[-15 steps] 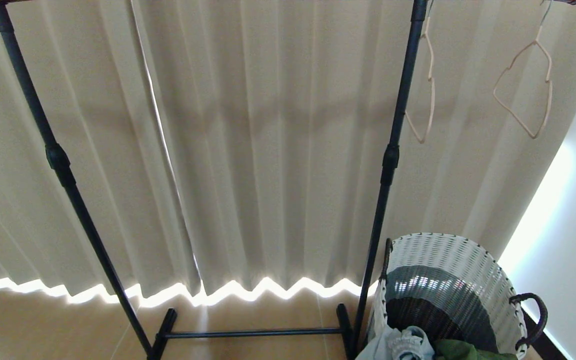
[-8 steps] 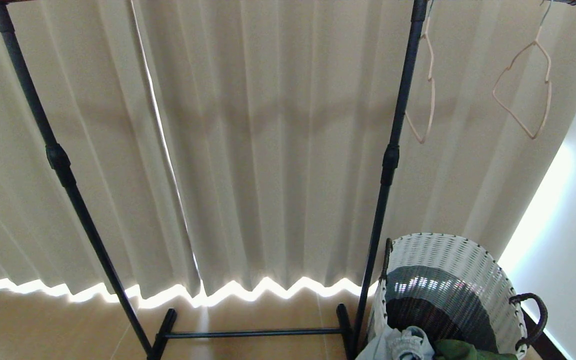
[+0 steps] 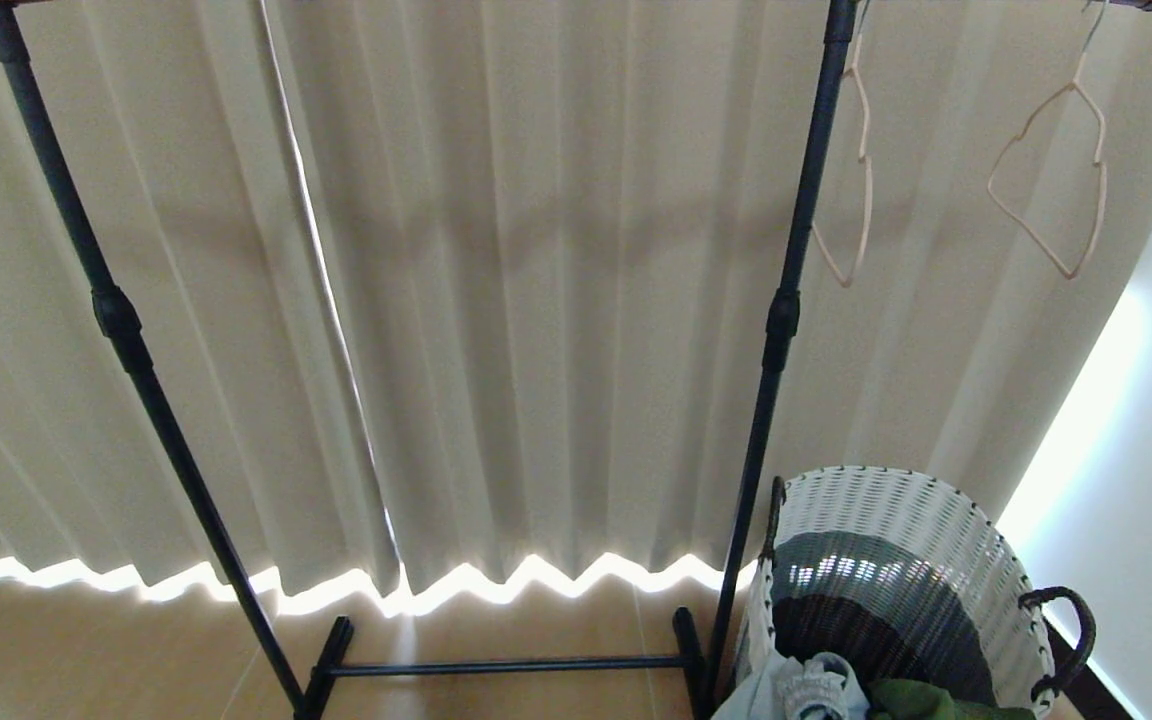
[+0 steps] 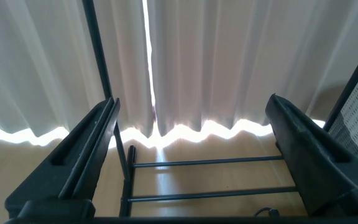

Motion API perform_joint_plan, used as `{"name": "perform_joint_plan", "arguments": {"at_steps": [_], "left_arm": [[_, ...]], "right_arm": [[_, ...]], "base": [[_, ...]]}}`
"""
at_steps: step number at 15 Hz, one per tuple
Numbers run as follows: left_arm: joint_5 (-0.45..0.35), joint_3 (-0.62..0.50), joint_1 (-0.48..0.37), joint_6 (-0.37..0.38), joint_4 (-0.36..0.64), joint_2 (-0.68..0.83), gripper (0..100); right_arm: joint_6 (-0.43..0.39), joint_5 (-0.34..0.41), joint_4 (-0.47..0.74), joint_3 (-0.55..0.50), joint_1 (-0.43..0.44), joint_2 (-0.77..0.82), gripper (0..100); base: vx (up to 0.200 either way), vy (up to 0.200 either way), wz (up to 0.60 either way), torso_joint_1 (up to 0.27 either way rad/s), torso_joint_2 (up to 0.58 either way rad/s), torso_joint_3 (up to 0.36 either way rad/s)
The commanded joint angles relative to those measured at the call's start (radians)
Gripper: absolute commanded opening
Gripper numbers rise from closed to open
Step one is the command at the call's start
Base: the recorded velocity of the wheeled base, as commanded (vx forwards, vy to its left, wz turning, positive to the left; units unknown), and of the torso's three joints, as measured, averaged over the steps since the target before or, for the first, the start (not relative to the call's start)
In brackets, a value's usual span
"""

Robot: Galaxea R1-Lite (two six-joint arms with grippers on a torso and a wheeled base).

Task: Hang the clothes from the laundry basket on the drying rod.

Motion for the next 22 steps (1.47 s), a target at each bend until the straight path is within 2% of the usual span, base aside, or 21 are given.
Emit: {"name": "perform_joint_plan", "arguments": {"at_steps": [1, 5, 10, 14, 15, 18, 22], "left_arm": [[-0.001, 0.000, 0.000, 0.001, 0.000, 0.001, 100], [0.000, 0.000, 0.000, 0.000, 0.000, 0.001, 100], [0.000, 0.000, 0.000, 0.000, 0.000, 0.001, 100], [0.000, 0.000, 0.000, 0.000, 0.000, 0.001, 100], [0.000, 0.000, 0.000, 0.000, 0.000, 0.001, 100], [0.000, 0.000, 0.000, 0.000, 0.000, 0.001, 100], [0.000, 0.000, 0.000, 0.000, 0.000, 0.001, 100]], "right_arm": [[-0.142, -0.007, -0.096, -0.007, 0.004, 0.459, 100], [-0.231, 0.000, -0.249, 0.003, 0.005, 0.767, 100], [-0.226, 0.030, -0.354, -0.004, 0.077, 0.953, 100], [-0.225, 0.026, -0.585, 0.000, 0.080, 1.152, 100], [-0.225, 0.023, -0.608, 0.005, 0.079, 1.160, 0], [-0.225, 0.020, -0.636, 0.013, 0.074, 1.140, 0], [-0.225, 0.016, -0.634, 0.037, 0.057, 0.980, 0]], "base": [[0.000, 0.000, 0.00, 0.000, 0.00, 0.000], [0.000, 0.000, 0.00, 0.000, 0.00, 0.000], [0.000, 0.000, 0.00, 0.000, 0.00, 0.000], [0.000, 0.000, 0.00, 0.000, 0.00, 0.000], [0.000, 0.000, 0.00, 0.000, 0.00, 0.000], [0.000, 0.000, 0.00, 0.000, 0.00, 0.000], [0.000, 0.000, 0.00, 0.000, 0.00, 0.000]]}}
